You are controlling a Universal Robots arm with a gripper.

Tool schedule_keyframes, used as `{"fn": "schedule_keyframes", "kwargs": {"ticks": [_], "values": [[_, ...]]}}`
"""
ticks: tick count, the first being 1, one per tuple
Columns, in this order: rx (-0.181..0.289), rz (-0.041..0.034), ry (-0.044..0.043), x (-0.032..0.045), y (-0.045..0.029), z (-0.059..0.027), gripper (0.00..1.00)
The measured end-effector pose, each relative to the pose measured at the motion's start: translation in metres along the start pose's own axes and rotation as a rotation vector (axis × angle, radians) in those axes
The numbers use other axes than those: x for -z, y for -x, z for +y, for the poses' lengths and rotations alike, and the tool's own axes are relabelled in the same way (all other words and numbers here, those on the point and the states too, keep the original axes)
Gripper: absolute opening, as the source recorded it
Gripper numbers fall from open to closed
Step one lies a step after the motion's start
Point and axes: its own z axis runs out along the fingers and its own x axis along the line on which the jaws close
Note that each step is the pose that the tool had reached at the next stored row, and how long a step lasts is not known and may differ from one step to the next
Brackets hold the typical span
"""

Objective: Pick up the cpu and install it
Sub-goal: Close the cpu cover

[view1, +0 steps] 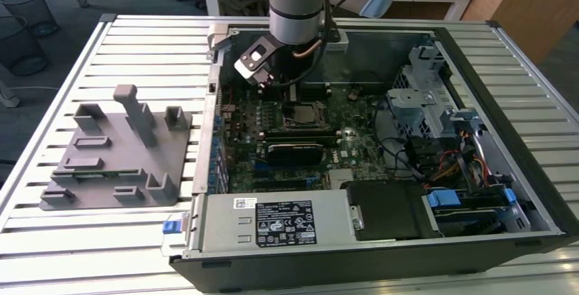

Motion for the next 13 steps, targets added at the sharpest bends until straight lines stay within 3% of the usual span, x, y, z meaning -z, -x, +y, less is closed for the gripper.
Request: {"fn": "schedule_keyframes", "kwargs": {"ticks": [2,7,13], "values": [[0.0,0.0004,0.0001,0.0001,0.0001,0.0011,0.11],[0.0,0.0002,-0.0026,0.0003,0.0005,0.0174,0.11],[0.0,0.0002,-0.0028,0.0004,0.0007,0.0251,0.11]]}}
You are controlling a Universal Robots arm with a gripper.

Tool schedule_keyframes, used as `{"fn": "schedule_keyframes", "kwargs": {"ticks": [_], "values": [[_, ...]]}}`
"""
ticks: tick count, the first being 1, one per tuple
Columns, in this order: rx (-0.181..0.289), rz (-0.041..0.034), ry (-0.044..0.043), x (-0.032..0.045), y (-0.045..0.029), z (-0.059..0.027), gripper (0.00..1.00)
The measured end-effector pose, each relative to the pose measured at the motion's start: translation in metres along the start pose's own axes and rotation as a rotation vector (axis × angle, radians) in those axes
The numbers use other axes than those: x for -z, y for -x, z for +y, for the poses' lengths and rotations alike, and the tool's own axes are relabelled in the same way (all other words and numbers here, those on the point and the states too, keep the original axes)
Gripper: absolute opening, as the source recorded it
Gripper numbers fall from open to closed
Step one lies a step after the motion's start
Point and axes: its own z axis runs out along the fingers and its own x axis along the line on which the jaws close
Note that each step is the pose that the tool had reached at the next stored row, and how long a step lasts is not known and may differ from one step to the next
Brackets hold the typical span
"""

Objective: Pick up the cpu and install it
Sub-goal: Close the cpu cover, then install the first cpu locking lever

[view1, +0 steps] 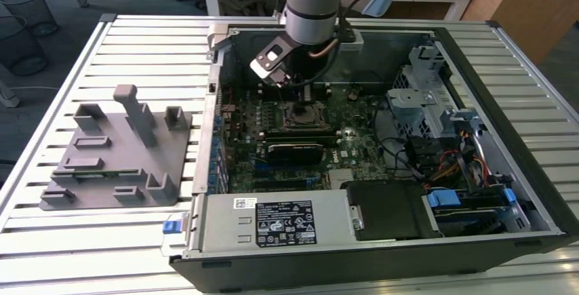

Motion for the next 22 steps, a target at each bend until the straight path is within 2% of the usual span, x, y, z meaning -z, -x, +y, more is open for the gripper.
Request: {"fn": "schedule_keyframes", "kwargs": {"ticks": [5,14,22], "values": [[0.0,0.0001,0.0001,0.0,0.0001,0.0049,0.11],[0.0,-0.0001,-0.0001,0.0008,0.0001,0.0056,0.11],[0.0,0.0002,0.0003,0.0099,0.0002,0.0056,0.11]]}}
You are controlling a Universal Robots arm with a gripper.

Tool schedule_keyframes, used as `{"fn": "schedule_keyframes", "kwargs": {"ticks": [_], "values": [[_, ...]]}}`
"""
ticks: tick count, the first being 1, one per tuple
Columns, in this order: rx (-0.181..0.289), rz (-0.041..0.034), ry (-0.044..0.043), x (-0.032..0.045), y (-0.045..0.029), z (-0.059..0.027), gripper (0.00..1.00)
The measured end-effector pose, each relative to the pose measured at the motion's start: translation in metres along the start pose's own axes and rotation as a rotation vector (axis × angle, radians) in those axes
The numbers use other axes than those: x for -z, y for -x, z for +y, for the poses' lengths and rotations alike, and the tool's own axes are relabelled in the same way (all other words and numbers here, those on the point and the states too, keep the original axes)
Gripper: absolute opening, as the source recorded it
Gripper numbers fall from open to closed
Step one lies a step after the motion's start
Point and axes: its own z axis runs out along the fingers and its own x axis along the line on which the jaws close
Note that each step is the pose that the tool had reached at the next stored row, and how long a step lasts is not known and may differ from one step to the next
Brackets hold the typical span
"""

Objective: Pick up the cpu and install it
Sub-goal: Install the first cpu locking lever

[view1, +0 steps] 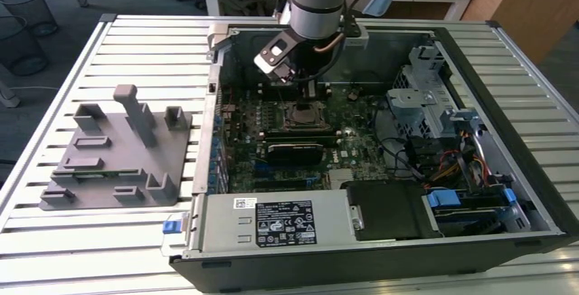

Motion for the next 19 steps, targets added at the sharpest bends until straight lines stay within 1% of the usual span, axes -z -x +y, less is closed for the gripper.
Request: {"fn": "schedule_keyframes", "kwargs": {"ticks": [8,12,14,15,19], "values": [[0.0,-0.0009,0.0007,0.0096,0.0002,-0.0002,0.11],[0.0,-0.0015,0.0039,0.0143,0.0002,-0.0002,0.11],[0.0,-0.0043,0.0047,0.0187,0.0001,-0.0003,0.11],[0.0,-0.0057,0.0067,0.02,0.0001,-0.0004,0.11],[0.0,-0.0079,0.0111,0.0265,0.0002,-0.0005,0.11]]}}
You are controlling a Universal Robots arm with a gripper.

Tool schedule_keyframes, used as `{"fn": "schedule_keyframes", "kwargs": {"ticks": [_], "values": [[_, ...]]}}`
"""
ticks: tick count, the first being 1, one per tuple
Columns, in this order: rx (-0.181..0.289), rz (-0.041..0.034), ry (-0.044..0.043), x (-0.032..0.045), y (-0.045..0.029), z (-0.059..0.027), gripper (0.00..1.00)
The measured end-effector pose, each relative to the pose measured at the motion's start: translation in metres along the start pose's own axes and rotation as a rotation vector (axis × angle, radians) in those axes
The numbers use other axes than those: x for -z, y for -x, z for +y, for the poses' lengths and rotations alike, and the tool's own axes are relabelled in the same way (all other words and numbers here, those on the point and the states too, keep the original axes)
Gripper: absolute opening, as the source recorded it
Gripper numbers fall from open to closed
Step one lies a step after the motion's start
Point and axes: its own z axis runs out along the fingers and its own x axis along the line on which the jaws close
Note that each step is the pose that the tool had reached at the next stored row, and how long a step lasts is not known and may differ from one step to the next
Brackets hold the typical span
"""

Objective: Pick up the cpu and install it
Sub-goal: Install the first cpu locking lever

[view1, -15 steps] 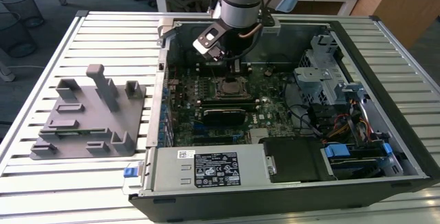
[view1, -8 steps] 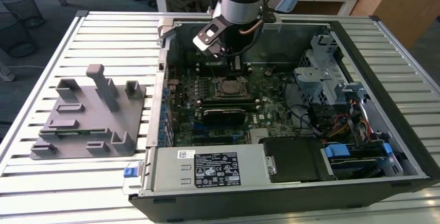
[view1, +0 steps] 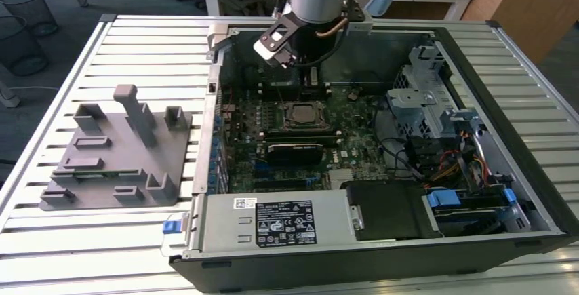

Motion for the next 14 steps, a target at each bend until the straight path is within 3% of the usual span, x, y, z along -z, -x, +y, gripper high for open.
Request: {"fn": "schedule_keyframes", "kwargs": {"ticks": [14], "values": [[0.0,-0.0008,0.0126,0.0122,0.0002,-0.0004,0.11]]}}
